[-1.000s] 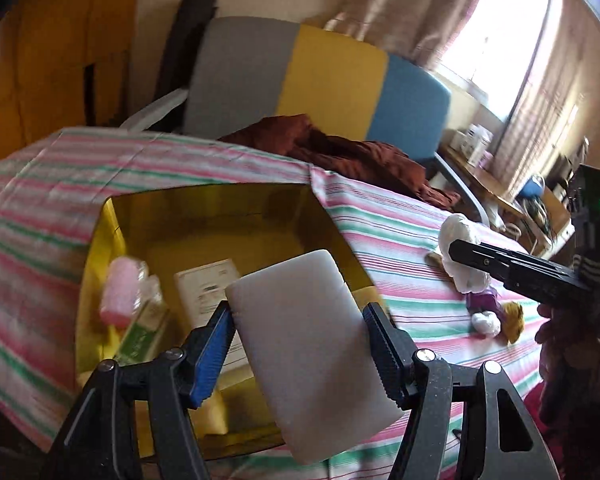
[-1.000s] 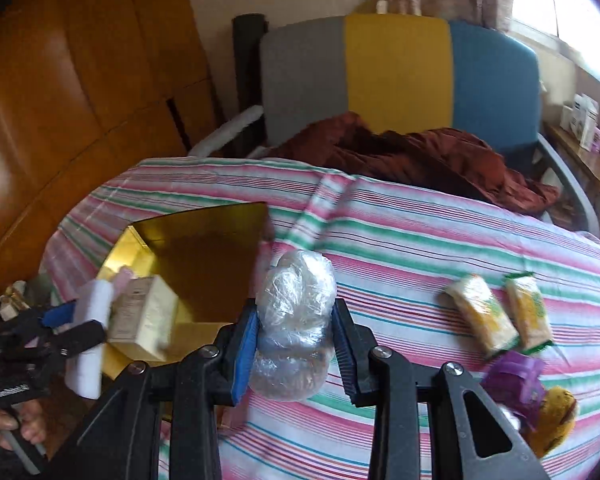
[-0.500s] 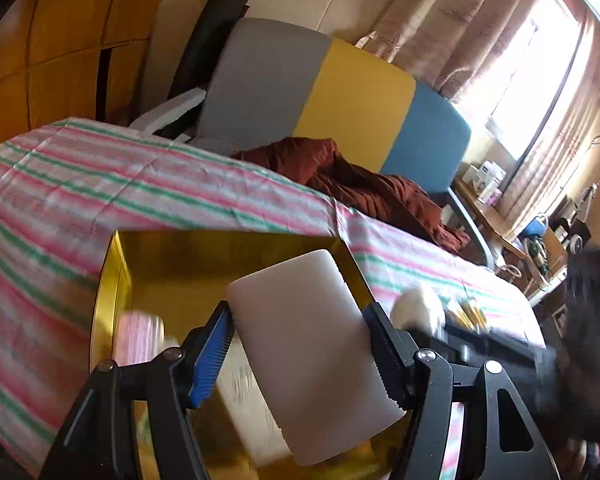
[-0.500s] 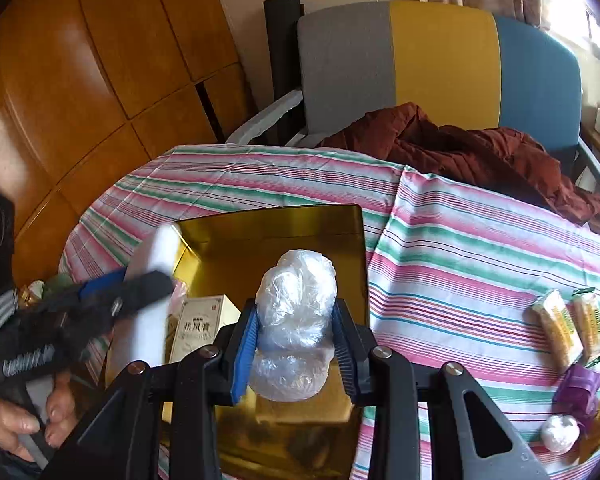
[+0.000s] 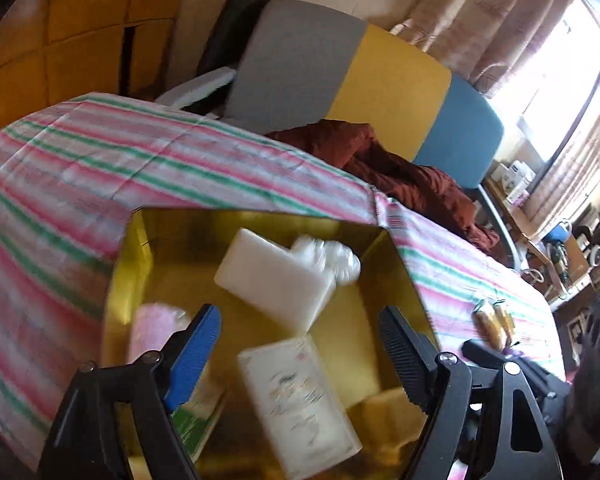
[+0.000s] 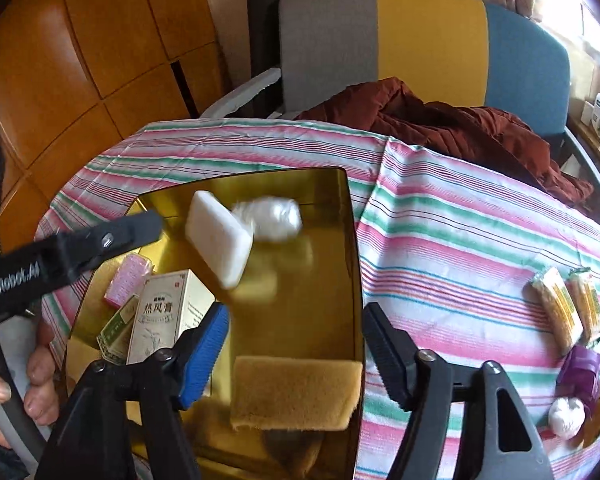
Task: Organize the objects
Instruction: 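Carry the white block and wrapped ball to the gold tray and release both, then move both tools back to the item pile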
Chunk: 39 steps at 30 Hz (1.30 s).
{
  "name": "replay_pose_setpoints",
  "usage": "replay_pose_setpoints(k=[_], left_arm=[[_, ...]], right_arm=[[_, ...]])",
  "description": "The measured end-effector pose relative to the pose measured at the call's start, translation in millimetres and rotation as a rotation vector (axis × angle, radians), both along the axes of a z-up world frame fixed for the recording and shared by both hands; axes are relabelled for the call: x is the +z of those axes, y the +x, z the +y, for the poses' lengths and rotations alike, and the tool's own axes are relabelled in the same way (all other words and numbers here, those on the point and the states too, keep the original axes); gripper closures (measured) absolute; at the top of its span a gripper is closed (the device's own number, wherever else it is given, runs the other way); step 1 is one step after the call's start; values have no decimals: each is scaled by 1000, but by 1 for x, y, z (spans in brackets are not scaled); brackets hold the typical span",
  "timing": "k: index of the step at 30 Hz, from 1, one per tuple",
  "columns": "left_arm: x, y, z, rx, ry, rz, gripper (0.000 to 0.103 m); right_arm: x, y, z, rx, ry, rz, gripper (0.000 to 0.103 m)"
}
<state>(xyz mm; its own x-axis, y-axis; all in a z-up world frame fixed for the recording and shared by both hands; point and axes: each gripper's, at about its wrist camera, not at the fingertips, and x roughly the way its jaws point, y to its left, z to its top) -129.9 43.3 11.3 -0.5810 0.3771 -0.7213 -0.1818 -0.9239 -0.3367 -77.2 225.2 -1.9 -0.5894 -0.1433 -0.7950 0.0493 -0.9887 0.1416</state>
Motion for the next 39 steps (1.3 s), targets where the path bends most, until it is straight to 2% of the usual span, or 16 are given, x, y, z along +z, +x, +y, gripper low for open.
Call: replay_pose_setpoints(k=[13, 17, 22, 28, 39], left_arm=[[2, 73, -43, 69, -36, 61, 20], [8, 88, -34, 40, -70, 99, 17], [14, 105, -7, -42, -117, 142, 17], [14, 120, 16, -99, -176, 177, 16], [13, 131, 27, -132, -212, 190, 15]], right_arm=[[22, 47, -7, -52, 79, 99, 21], [31, 59, -6, -66, 127, 141, 20], [38, 74, 5, -105, 169, 165, 20], [35, 88, 31, -163, 211, 158, 20], [30, 107, 89, -271, 231, 123, 20]])
